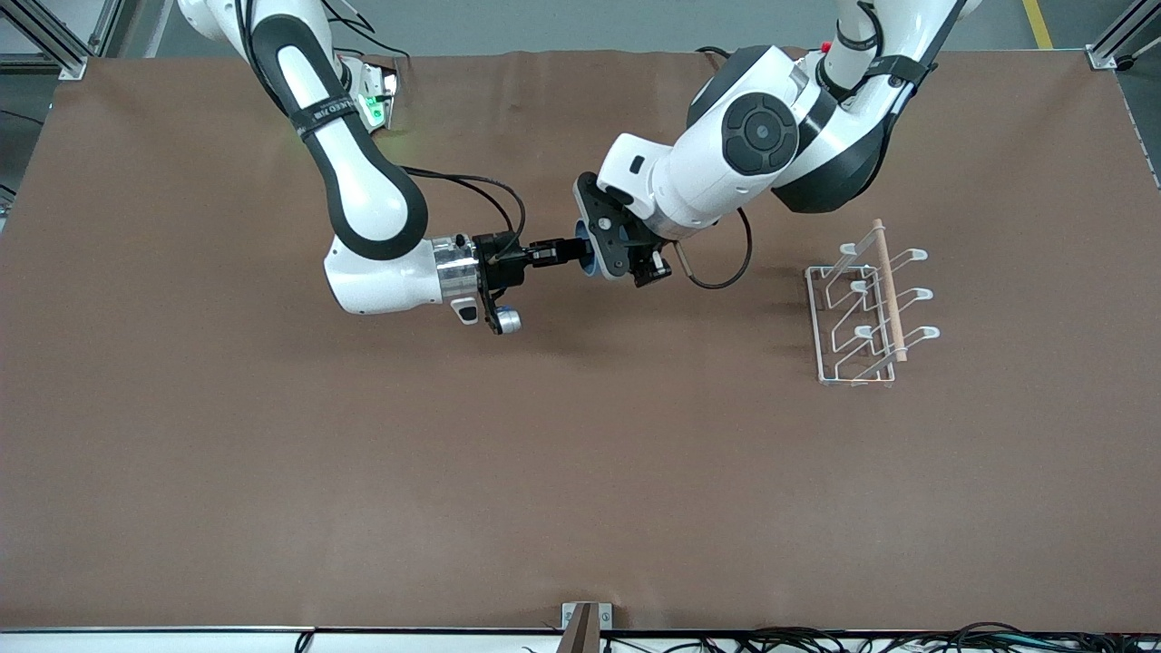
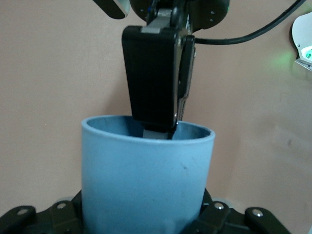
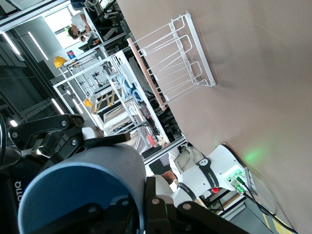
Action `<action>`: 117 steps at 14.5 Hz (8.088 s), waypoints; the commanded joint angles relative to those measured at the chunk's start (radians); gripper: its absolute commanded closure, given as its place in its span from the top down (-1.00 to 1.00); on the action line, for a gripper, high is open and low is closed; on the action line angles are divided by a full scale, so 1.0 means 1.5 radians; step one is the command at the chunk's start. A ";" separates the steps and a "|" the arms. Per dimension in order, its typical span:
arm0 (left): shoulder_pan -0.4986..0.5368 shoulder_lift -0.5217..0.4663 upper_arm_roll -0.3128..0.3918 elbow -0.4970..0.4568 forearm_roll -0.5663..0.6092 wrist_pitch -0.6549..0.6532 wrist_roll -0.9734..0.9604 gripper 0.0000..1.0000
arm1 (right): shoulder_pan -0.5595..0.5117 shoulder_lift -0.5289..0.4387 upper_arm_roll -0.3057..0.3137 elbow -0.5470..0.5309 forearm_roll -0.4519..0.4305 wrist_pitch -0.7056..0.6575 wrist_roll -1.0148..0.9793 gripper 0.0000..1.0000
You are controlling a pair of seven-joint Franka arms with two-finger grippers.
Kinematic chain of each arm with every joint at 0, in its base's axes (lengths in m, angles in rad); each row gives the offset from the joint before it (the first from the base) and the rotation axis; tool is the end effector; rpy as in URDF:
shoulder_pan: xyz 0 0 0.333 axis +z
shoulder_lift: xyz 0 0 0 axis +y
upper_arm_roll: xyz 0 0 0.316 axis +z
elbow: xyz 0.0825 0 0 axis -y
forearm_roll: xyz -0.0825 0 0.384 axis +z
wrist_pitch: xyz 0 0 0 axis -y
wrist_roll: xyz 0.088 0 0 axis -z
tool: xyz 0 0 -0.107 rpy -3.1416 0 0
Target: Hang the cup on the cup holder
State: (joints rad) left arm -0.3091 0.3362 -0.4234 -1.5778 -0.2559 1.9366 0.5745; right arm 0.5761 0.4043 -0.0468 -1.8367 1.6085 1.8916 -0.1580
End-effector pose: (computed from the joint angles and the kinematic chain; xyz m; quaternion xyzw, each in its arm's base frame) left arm 0.5000 -0.4295 0.4691 0.8117 -0.5528 0.0092 0.1884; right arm 0.5187 0.3920 0.3455 -0.7645 0.0898 0.2322 0.5946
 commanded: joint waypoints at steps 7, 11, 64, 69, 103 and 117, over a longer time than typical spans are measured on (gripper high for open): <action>0.021 -0.020 0.003 -0.002 0.018 0.001 0.059 -0.91 | -0.008 -0.016 -0.006 -0.009 0.019 -0.010 0.007 1.00; 0.048 -0.025 0.005 0.000 0.110 -0.070 0.051 -0.99 | -0.071 -0.023 -0.010 -0.010 -0.008 -0.032 0.031 1.00; 0.119 0.003 0.008 -0.065 0.743 -0.315 -0.215 1.00 | -0.404 -0.283 -0.013 0.220 -1.065 -0.244 0.169 1.00; 0.151 -0.095 0.080 -0.065 0.538 -0.203 -0.308 1.00 | -0.405 -0.283 -0.013 0.220 -1.065 -0.258 0.165 1.00; 0.150 -0.239 0.272 0.039 0.161 -0.252 -0.469 0.99 | -0.404 -0.282 -0.013 0.224 -1.077 -0.252 0.172 1.00; 0.145 -0.236 0.301 0.041 0.162 -0.265 -0.401 0.97 | -0.406 -0.282 -0.012 0.223 -1.077 -0.254 0.172 1.00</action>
State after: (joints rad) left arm -0.0818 -0.0064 0.0131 -1.5143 -0.0090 1.5508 -0.0418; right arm -0.0272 -0.0083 -0.0707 -1.4925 0.0018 1.5080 0.0961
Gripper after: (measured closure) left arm 0.013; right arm 0.000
